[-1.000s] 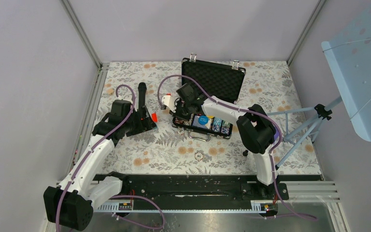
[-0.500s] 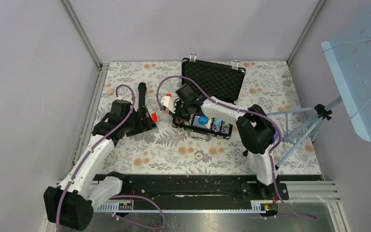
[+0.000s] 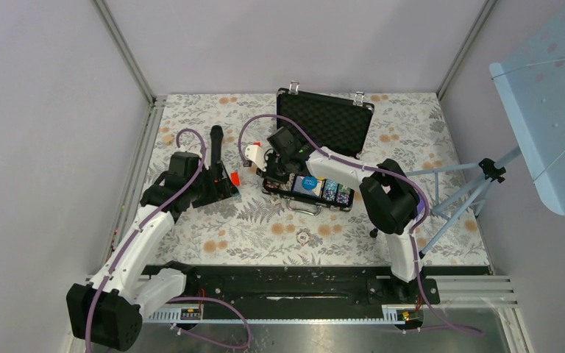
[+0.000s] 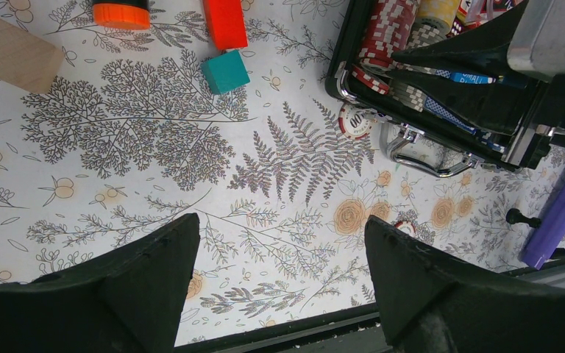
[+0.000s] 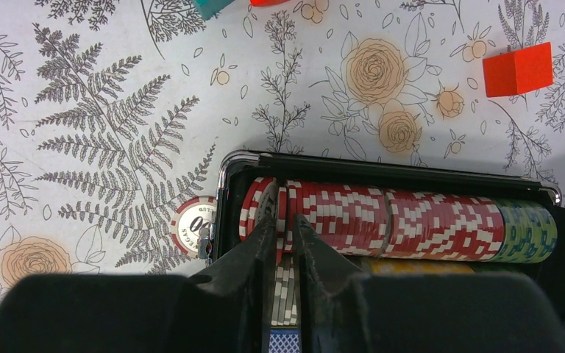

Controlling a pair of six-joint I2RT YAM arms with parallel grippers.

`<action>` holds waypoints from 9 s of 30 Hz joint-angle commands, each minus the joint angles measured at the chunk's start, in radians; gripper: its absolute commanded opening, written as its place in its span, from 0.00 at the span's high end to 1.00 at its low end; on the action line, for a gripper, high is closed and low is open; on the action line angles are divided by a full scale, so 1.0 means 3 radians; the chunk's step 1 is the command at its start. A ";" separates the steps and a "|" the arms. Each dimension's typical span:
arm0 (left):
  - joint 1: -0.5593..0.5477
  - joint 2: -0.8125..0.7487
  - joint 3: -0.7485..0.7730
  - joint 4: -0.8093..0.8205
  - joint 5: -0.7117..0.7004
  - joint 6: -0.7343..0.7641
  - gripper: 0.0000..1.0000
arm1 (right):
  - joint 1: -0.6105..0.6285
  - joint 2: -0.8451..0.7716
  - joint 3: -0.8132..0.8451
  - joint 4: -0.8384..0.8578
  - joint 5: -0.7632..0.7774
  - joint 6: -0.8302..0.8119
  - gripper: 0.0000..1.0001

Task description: Pack up texas hold em set

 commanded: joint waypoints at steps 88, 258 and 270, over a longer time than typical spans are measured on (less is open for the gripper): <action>-0.1119 -0.0326 -0.0488 0.0343 -0.0702 -0.0572 0.18 | 0.1155 -0.0825 -0.1655 -0.0830 0.2057 0.4510 0.46; -0.3665 0.2966 0.1268 -0.0025 -0.1716 -0.1221 0.48 | -0.0483 -0.4261 -0.3325 -0.0883 0.1796 0.4613 0.34; -0.3670 0.2972 0.1179 -0.0091 -0.1746 -0.1242 0.58 | -0.0489 -0.4234 -0.3366 -0.0823 0.1748 0.4634 0.34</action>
